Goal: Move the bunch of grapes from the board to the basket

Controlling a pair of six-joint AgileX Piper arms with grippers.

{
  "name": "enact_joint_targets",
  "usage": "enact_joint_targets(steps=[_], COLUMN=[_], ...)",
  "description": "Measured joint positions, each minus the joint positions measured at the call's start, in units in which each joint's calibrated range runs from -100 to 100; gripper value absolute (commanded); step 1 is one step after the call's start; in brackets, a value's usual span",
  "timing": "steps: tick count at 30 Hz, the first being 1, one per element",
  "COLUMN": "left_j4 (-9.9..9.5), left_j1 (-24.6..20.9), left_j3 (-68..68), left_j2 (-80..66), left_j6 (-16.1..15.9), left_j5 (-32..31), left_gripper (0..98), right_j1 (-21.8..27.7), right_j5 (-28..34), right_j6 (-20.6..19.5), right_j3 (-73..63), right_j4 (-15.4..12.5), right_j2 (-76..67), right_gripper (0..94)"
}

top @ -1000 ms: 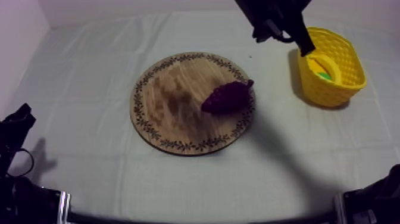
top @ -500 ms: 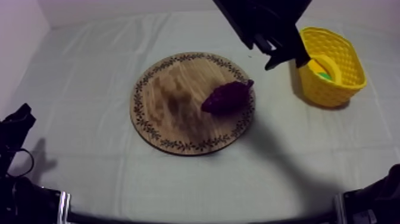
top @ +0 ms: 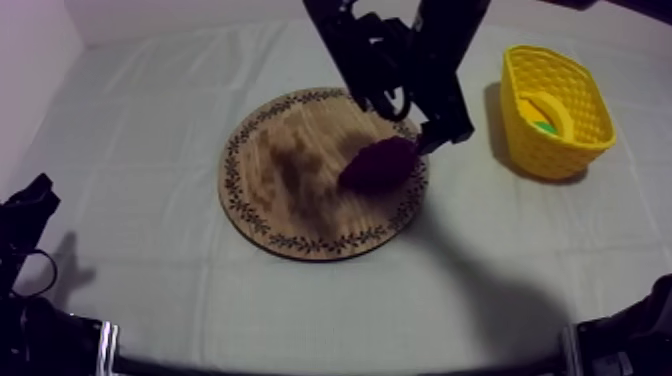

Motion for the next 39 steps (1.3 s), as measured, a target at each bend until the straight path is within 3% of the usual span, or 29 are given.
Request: enact_joint_targets(steps=[30, 34, 39], left_j4=[0.00, 0.00, 0.00], left_j1=[0.0, 0.0, 0.0], left_j3=[0.0, 0.0, 0.0], left_j2=[0.0, 0.0, 0.0], left_j6=[0.0, 0.0, 0.0], left_j5=[0.0, 0.0, 0.0], left_gripper=[0.0, 0.0, 0.0], right_j1=[-1.1, -1.0, -0.8], right_j5=[-7.5, -8.4, -9.1], right_j6=[-3.9, -4.3, -4.8], right_j3=[-6.8, -6.1, -5.7], right_j4=[1.5, 1.8, 1.9], right_j2=[21.9, 22.5, 22.7], right_gripper=[71.0, 64.4, 42.4])
